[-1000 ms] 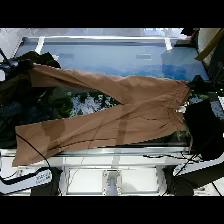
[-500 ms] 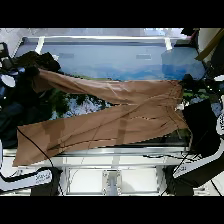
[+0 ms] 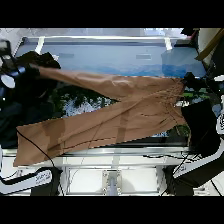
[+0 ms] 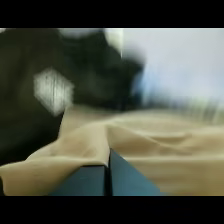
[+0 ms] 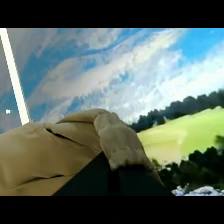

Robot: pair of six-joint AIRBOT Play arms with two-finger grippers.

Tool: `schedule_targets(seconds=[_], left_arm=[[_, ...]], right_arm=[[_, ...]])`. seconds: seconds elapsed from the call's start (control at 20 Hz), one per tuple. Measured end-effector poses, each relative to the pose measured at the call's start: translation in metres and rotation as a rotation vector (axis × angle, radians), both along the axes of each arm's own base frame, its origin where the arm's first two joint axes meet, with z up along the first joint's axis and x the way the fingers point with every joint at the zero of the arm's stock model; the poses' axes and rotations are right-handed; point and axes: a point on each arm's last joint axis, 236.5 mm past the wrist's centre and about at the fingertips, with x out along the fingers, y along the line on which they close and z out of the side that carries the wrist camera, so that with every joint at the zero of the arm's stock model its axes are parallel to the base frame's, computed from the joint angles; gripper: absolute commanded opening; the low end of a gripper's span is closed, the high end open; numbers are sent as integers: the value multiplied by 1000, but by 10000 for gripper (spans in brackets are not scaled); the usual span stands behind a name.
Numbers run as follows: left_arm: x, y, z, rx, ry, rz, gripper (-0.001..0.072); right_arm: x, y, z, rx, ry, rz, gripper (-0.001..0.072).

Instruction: Fold the clothes and pants, and hang the long-sleeved shirts on hangers.

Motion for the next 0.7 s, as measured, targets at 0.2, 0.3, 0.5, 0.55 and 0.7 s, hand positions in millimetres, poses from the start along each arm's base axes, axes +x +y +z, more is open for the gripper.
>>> schedule_targets(seconds=[0.2,0.3,0.5,0.55,0.7], left_arm=[[-65,36,-67,56,272,154,10],[-88,51,-80,76,349,230,11],[-113,66,-89,100,424,324,709],[-115,65,-88,83,421,344,715],[-124,69,-70,50,389,427,713]], right_arm=[[-2,0,-2,-3,10,7,30],[-3,2,-3,0,14,10,30],[-3,2,-1,4,15,12,400],[-3,3,2,11,17,16,400],[-8,3,23,26,22,67,400]])
